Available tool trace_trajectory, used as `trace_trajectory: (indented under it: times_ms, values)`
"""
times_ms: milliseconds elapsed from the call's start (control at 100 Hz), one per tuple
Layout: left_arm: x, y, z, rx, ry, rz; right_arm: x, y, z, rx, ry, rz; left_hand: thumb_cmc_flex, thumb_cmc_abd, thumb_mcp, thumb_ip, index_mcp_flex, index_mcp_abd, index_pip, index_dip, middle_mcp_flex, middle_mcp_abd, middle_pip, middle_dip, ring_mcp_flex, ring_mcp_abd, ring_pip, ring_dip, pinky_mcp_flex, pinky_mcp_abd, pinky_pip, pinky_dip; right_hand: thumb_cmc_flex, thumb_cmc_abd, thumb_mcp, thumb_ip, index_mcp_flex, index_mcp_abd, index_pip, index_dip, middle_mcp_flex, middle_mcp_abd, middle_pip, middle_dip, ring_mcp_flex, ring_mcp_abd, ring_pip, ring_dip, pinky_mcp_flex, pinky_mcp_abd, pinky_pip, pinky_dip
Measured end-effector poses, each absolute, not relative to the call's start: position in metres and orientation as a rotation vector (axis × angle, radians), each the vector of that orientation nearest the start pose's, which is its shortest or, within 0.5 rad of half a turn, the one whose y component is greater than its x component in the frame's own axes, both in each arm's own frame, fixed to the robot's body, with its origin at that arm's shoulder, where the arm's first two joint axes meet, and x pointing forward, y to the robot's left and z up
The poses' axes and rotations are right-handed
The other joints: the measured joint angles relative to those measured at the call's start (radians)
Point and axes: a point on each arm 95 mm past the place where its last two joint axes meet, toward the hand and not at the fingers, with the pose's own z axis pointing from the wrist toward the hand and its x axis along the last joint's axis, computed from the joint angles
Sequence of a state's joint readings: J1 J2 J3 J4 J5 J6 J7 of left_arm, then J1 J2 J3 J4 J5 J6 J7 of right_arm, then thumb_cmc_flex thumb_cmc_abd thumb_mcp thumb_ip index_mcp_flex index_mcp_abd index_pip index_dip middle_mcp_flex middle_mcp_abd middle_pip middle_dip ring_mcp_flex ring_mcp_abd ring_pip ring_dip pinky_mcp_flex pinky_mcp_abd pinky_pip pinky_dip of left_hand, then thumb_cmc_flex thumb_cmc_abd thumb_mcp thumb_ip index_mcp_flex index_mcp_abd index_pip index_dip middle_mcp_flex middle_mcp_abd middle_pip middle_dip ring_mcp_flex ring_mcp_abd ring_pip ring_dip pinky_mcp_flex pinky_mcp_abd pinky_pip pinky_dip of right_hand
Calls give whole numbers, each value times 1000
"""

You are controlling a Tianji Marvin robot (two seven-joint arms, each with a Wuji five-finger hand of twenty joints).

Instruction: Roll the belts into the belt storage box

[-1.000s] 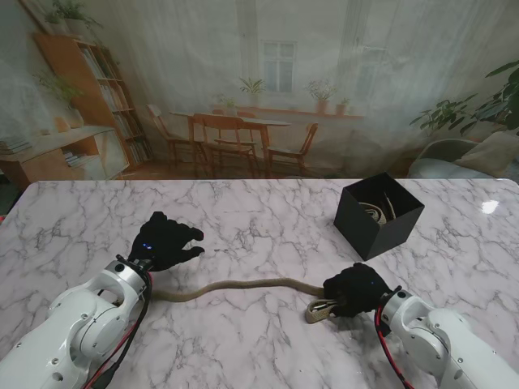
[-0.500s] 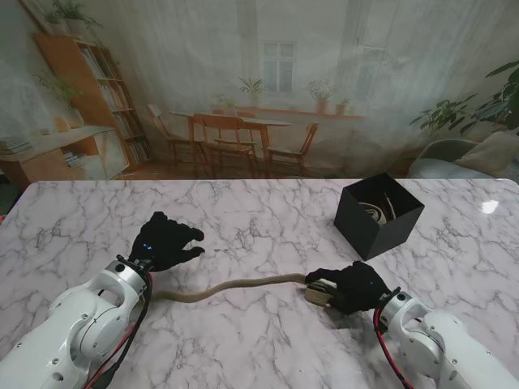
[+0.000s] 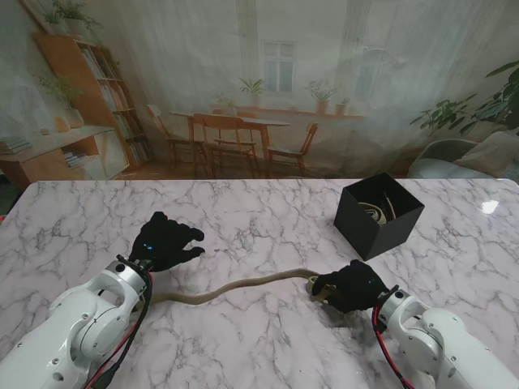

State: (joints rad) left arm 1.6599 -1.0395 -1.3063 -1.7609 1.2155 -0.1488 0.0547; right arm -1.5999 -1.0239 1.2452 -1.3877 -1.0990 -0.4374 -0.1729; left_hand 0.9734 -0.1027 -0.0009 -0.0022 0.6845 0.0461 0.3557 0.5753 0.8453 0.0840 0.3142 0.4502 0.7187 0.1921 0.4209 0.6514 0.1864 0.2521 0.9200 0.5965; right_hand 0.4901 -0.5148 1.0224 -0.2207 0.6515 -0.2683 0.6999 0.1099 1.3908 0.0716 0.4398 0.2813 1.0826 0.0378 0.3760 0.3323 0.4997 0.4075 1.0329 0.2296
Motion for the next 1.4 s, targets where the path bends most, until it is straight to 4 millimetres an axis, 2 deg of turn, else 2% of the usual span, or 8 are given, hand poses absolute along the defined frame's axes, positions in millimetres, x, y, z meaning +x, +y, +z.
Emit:
trace_trajectory:
  times_ms: [120, 450, 640, 800, 850, 1010, 1220, 1400]
  values:
    - [379, 6, -284, -845, 1594, -1459, 370, -44, -387, 975, 1839, 1571, 0, 0, 0, 0, 0, 0, 0, 0, 0, 0, 0, 0, 0, 0, 0, 0, 0, 0, 0, 0, -143, 30, 9, 91, 48, 112, -31, 53, -21, -22, -5, -40, -32, -28, -48, -36, -19, -41, 0, 0]
    - [379, 6, -284, -849, 1594, -1460, 364, -43, -368, 1004, 2053, 1435, -11, 11, -10, 0, 0, 0, -1, 0, 0, 1, 0, 0, 0, 0, 0, 0, 0, 0, 0, 0, -264, 57, -86, 130, -45, 252, -158, 144, -160, 17, -119, -123, -196, -32, -126, -84, -148, -46, -38, 0]
    - [379, 7, -284, -853, 1585, -1466, 361, -40, -359, 1073, 2089, 1442, -11, 12, -10, 0, 0, 0, -2, 0, 0, 9, 0, 0, 0, 1, 0, 0, 0, 0, 0, 0, -290, 23, 357, 381, -57, 265, -241, 153, -231, 57, -188, -141, -283, -13, -151, -106, -210, -45, -96, 12]
    - [379, 8, -284, -854, 1582, -1467, 361, -41, -360, 1067, 2085, 1411, -11, 12, -10, 0, 0, 0, -5, 0, 0, 9, 0, 0, 0, 1, 0, 0, 0, 0, 0, 0, -197, -18, 385, 554, -57, 265, -246, 155, -233, 68, -228, -161, -297, -8, -152, -117, -210, -45, -96, 23]
    - [379, 8, -284, -854, 1582, -1467, 361, -41, -360, 1084, 2079, 1417, -11, 12, -10, 0, 0, 0, -5, 0, 0, 9, 0, 0, 0, 1, 0, 0, 0, 0, 0, 0, -113, -39, 385, 536, -56, 265, -246, 155, -232, 69, -233, -163, -297, -8, -152, -124, -210, -45, -96, 23]
    - [379, 9, -284, -854, 1581, -1466, 361, -40, -361, 1046, 2066, 1392, -11, 13, -10, 0, 0, 1, -6, 0, 0, 9, 0, 0, 0, 1, 0, 0, 0, 0, 0, 0, 236, -97, 386, 216, -55, 265, -239, 155, -229, 69, -238, -163, -296, -9, -152, -139, -164, -48, -90, 24]
    - [379, 9, -284, -853, 1583, -1466, 360, -40, -363, 913, 2094, 1375, -11, 13, -10, 0, 0, 1, -6, 0, 0, 9, 0, 0, 0, 2, 0, 0, 0, 0, 0, 0, 310, -127, 378, 187, -94, 132, -118, 182, -166, -77, -241, -163, -216, -124, -157, -145, -82, -161, -46, 24]
    - [379, 9, -284, -852, 1583, -1467, 361, -40, -364, 860, 2095, 1354, -11, 13, -10, 0, 0, 1, -6, 0, 0, 9, 0, 0, 0, 2, 0, 0, 0, 0, 0, 0, 141, -197, 235, 94, -105, 59, -69, 217, -140, -132, -238, -153, -179, -151, -157, -146, -49, -207, -31, 24]
